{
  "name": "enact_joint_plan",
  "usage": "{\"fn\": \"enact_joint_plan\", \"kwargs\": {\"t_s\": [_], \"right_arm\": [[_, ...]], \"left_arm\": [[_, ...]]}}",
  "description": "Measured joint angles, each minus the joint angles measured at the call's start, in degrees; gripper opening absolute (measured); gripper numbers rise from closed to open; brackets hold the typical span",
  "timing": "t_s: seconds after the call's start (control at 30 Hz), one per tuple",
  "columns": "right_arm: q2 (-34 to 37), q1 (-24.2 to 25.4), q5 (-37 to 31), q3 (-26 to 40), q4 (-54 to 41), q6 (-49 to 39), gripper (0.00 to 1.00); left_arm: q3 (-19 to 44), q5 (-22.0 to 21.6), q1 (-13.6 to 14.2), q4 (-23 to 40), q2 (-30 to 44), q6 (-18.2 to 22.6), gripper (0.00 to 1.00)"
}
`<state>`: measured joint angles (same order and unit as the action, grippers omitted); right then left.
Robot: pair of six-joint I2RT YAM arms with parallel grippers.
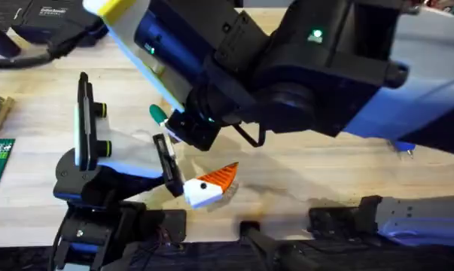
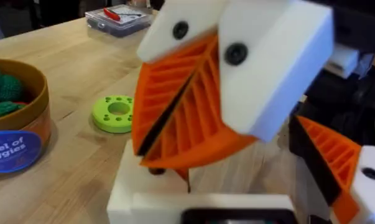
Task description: Pick up the gripper from the table and insert it into the empty holder that is missing its gripper. Then pick up a screw, insert it into the mounting hole, and use the screwdriver to tighten it. Finally, clean up the table by picking up the vegetable and placing it into the bucket.
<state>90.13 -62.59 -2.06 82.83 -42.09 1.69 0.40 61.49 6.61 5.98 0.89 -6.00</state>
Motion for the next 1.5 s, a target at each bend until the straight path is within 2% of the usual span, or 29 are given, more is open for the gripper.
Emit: {"fn": "enact_joint_plan", "kwargs": {"t_s": [0.27,0.3,0.33,0.5,0.53,0.73,0.87,0.9,1.03,1.17,1.37,1.5], "right_arm": [[0.0,0.0,1.8,0.0,-0.1,0.0,0.008],[0.0,0.0,2.0,0.0,-0.1,0.4,0.086],[0.0,0.0,2.2,0.0,-0.1,0.3,0.252],[-0.7,1.7,0.6,0.1,-0.5,0.1,0.945],[-1.0,2.1,0.8,0.1,-0.5,0.2,0.978],[-4.4,3.5,2.6,0.1,-2.1,0.2,0.994],[-8.3,7.4,2.6,0.1,-6.3,0.5,0.993],[-11.4,10.6,2.6,0.1,-10.4,0.9,0.994],[-13.7,13.9,2.7,0.2,-16.4,0.9,0.994],[-16.3,16.4,3.0,-0.7,-17.9,0.9,0.994],[-27.1,18.1,3.9,-9.0,-17.4,0.9,0.994],[-35.7,20.1,8.2,-15.9,-14.7,1.0,0.994]], "left_arm": [[0.0,0.0,0.0,0.0,0.0,0.0,0.97],[0.0,0.0,0.0,0.0,0.0,0.0,0.97],[0.0,0.0,0.0,0.0,0.0,0.0,0.97],[0.0,0.0,0.0,0.0,0.0,0.0,0.97],[0.0,0.0,0.0,0.0,0.0,0.0,0.971],[0.0,0.1,0.0,0.0,0.0,0.0,0.97],[0.0,0.1,0.0,0.0,0.0,0.0,0.97],[0.0,0.1,0.0,0.0,0.0,0.0,0.97],[0.0,0.1,0.0,0.0,0.0,0.0,0.97],[0.0,0.1,0.0,0.0,0.0,0.0,0.97],[0.0,0.1,0.0,0.0,0.0,0.0,0.97],[0.0,0.1,0.0,0.0,0.0,0.0,0.97]]}}
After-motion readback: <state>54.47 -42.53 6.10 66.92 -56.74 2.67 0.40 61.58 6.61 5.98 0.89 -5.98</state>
